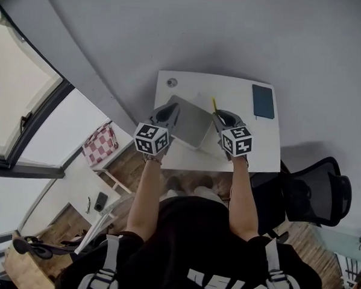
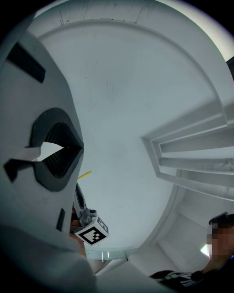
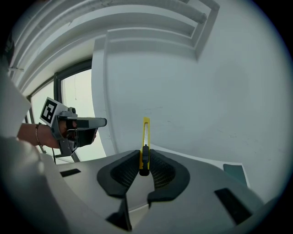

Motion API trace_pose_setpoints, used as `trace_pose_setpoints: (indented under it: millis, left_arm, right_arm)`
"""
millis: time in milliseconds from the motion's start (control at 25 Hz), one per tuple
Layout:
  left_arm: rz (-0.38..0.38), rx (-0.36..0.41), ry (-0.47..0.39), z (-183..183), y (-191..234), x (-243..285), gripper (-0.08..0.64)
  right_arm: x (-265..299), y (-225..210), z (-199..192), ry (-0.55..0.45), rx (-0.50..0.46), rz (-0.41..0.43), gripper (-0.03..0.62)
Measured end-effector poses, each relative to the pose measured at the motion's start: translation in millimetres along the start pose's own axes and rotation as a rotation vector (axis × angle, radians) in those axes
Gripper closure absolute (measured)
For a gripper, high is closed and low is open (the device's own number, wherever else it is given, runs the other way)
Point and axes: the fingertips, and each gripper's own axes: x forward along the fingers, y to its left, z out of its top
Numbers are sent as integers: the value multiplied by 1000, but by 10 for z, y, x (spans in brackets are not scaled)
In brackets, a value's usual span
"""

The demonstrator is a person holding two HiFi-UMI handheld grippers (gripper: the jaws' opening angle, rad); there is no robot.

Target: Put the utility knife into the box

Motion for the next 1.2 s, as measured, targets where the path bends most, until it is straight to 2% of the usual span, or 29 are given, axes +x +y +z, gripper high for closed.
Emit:
trace_pose_setpoints:
  millis: [240,760,1200]
  left_arm:
    - [24,8,6,24,-110,91,535]
    - [62,44,32,49,-409,448,535]
    - [40,50,51,-59,-664,754,535]
  right_arm:
    - [-13,-120,68,-21,-5,36,511]
    - [-114,-581,-19,-55,49,74,511]
    - [-193,-811,-208,-32,71,86,511]
